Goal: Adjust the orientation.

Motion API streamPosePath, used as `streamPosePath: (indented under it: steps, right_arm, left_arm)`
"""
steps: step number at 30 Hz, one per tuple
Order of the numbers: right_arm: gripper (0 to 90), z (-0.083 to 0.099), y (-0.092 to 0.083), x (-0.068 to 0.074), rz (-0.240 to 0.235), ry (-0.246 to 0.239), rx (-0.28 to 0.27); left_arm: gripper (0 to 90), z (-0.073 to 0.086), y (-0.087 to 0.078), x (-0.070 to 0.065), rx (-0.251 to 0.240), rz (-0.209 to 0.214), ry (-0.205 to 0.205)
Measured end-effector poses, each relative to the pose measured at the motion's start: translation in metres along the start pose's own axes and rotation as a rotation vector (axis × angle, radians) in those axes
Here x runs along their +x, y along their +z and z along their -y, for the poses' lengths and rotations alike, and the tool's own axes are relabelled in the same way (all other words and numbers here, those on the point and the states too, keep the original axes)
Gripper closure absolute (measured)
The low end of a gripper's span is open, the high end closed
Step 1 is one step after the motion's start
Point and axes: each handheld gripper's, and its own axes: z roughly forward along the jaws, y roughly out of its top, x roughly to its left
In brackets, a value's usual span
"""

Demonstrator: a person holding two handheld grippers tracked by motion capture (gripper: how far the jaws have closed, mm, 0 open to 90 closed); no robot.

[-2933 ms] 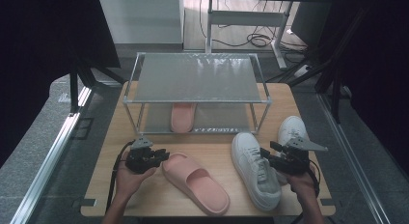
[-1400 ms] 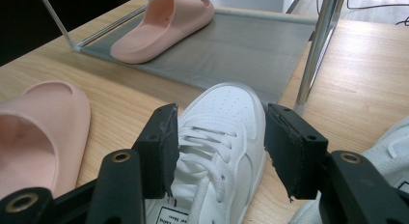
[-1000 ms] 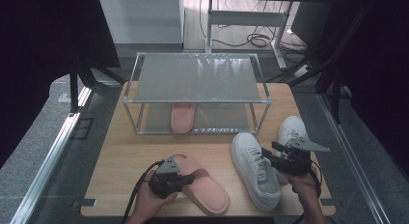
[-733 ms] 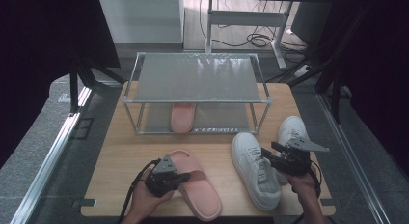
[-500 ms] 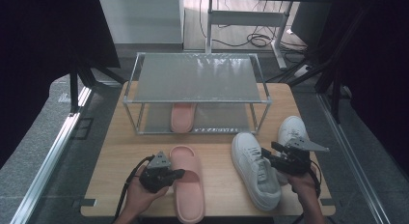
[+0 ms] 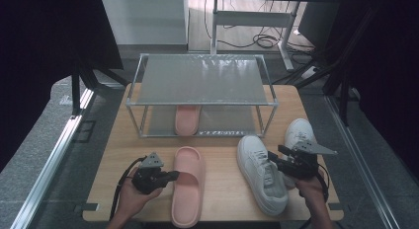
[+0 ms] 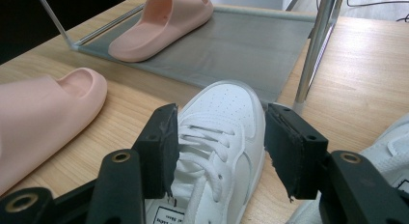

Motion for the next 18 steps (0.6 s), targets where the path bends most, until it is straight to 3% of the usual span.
streamPosePath:
  steps: [9,13,18]
  right_arm:
    - [46.9,0.000,0.001,0.000,0.000,0.000,0.002]
    - [46.9,0.000,0.001,0.000,0.001,0.000,0.002]
    - [46.9,0.000,0.002,0.001,-0.002,-0.003,0.006]
  left_arm:
    - [89.9,-0.001,-0.002,0.000,0.005,-0.018,0.007]
    - [89.9,-0.005,-0.001,-0.014,-0.012,0.024,0.031]
    - [89.9,-0.014,0.014,-0.026,0.016,0.049,0.070]
